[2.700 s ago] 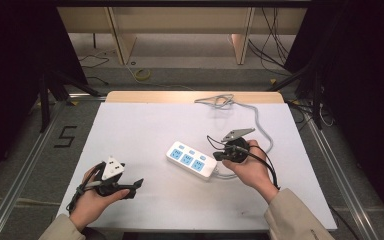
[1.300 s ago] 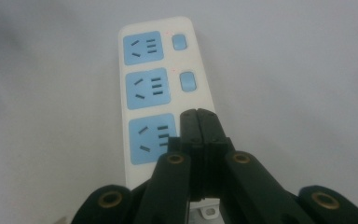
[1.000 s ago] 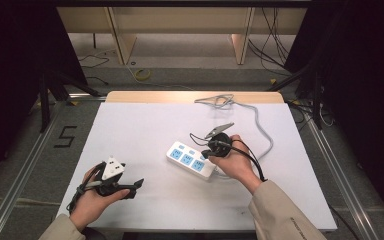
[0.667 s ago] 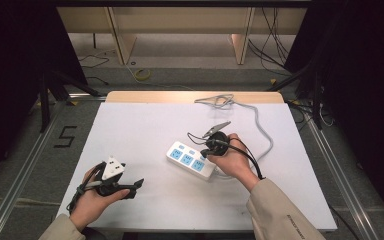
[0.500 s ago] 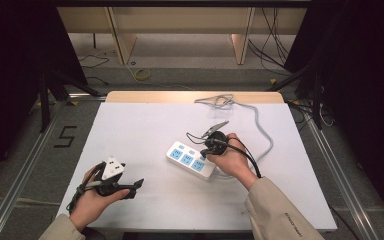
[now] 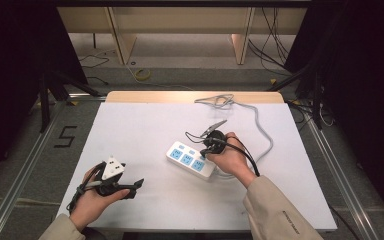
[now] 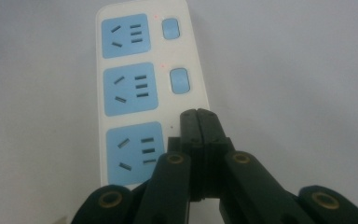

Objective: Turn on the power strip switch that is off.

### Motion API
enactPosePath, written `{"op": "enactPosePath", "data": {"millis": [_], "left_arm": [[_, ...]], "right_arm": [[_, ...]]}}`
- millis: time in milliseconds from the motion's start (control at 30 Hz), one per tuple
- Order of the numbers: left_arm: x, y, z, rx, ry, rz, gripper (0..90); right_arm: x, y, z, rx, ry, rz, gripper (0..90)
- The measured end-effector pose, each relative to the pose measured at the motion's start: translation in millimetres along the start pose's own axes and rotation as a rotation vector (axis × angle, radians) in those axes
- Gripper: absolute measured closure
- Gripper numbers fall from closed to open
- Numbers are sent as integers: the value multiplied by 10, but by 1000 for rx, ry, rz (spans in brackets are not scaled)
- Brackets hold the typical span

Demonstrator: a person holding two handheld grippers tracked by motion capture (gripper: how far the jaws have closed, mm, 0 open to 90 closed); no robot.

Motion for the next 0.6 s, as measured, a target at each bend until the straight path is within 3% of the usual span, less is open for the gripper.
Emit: {"op": "enactPosePath", "data": {"millis": [600], "left_arm": [[0,-1,0,1,3,-1,180]], "right_arm": [[-69,18,-43,9,-33,-60,900]]}}
Point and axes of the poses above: each handheld gripper's, and its own axes: y roughly forward along the jaws, x roughly out of its underside, z roughly to its right, the point moved 4 cm from there along y, roughly forward along the jaws, and after that the axes turned 9 degrees about -z, right-handed, at the moved point
